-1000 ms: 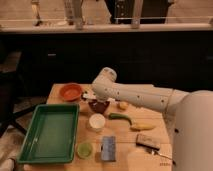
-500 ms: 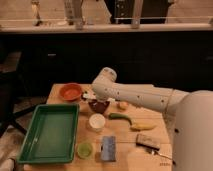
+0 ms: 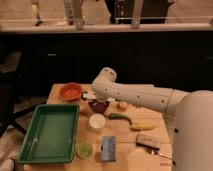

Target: Place brush in purple bowl

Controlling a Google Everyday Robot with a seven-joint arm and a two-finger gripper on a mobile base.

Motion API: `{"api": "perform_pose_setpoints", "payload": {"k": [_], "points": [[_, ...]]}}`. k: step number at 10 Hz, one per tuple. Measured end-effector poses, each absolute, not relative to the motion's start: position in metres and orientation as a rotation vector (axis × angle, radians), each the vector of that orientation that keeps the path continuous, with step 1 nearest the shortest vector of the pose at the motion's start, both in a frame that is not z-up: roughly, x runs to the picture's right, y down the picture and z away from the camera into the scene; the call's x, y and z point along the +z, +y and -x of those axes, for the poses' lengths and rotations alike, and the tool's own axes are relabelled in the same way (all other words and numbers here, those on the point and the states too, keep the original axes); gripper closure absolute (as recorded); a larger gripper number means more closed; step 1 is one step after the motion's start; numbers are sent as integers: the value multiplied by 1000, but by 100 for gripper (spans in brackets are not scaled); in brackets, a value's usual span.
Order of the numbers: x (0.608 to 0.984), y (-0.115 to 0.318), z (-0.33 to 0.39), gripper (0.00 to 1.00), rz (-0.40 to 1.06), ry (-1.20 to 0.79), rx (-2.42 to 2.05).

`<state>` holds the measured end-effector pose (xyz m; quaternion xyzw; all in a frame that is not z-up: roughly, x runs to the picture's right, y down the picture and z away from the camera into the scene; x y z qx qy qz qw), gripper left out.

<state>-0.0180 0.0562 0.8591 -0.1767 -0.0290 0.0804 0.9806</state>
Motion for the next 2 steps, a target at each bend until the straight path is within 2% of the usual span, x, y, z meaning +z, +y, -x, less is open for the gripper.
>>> {"api": "perform_pose_setpoints", "payload": {"k": [1, 2], "points": [[859, 56, 18, 98, 356, -58, 162], [859, 56, 18, 89, 356, -58, 162]]}}
